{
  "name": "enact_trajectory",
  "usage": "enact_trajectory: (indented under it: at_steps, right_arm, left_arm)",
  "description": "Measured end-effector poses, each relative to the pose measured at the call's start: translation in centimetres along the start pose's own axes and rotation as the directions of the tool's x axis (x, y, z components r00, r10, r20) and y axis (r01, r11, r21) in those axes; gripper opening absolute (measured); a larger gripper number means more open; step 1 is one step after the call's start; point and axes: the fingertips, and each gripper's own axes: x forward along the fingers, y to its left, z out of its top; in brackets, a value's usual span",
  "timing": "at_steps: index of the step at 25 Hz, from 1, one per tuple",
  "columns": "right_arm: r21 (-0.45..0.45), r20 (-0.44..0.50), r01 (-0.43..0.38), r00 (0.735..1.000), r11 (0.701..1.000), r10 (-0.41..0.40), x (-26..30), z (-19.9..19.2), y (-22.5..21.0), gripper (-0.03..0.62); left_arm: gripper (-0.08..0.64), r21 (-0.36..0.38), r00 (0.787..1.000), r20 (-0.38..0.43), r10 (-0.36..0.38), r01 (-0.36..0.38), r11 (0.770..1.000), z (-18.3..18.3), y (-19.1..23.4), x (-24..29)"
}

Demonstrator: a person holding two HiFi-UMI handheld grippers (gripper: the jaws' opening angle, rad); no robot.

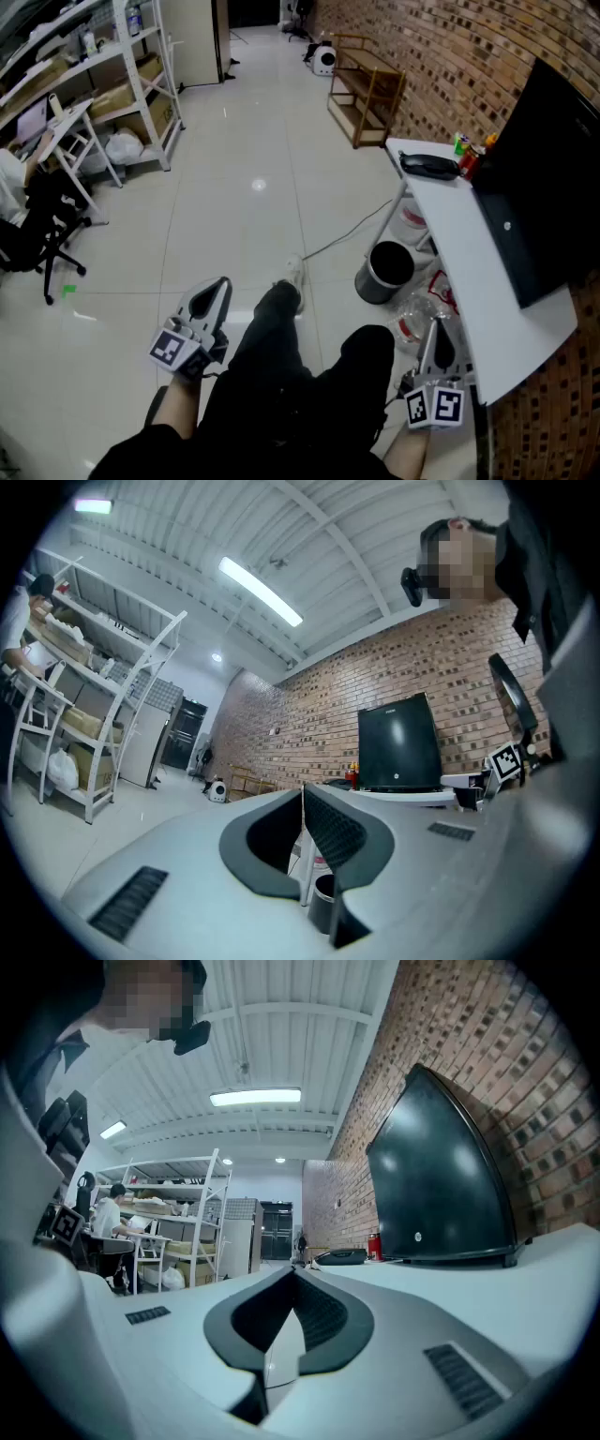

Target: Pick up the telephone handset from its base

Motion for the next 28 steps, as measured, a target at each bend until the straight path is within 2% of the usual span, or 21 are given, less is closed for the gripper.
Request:
enact_trajectory:
  at_steps: [2,5,7,11,17,23,28]
  right_arm:
    - [-0.011,0.01,-0.004,1.0,1.0,0.004,0.2,1.1,-0.1,0.009]
    - [0.025,0.037,-0.024,0.999,0.999,0.024,0.6,2.6,-0.2,0.009]
    - [0.033,0.047,-0.029,0.999,0.999,0.028,0.7,3.4,-0.1,0.009]
    - [-0.032,0.049,-0.03,0.998,0.999,0.031,0.7,5.8,0.2,0.009]
    - [-0.06,0.057,-0.018,0.998,0.998,0.022,1.2,7.5,-0.2,0.009]
    - [-0.027,0.041,-0.013,0.999,1.0,0.014,2.1,7.1,-1.2,0.009]
    - [-0.005,0.031,-0.022,0.999,1.0,0.022,5.0,6.5,-2.1,0.009]
  left_arm:
    - [0.008,-0.019,0.997,-0.073,-0.007,0.006,1.0,-0.2,0.4,0.8]
    - [0.008,-0.062,0.982,-0.184,-0.039,0.028,0.998,-1.2,0.9,2.1]
    - [0.008,-0.074,0.978,-0.203,-0.052,0.038,0.997,-1.1,1.1,2.5]
    - [0.008,-0.046,0.992,-0.1,-0.079,0.075,0.996,2.6,0.9,3.4]
    - [0.008,-0.02,0.996,-0.047,-0.08,0.079,0.997,5.9,1.1,3.7]
    - [0.008,0.011,0.995,-0.018,-0.098,0.098,0.995,5.5,1.1,4.8]
    - [0.008,0.048,0.99,-0.022,-0.138,0.139,0.989,5.2,2.1,8.3]
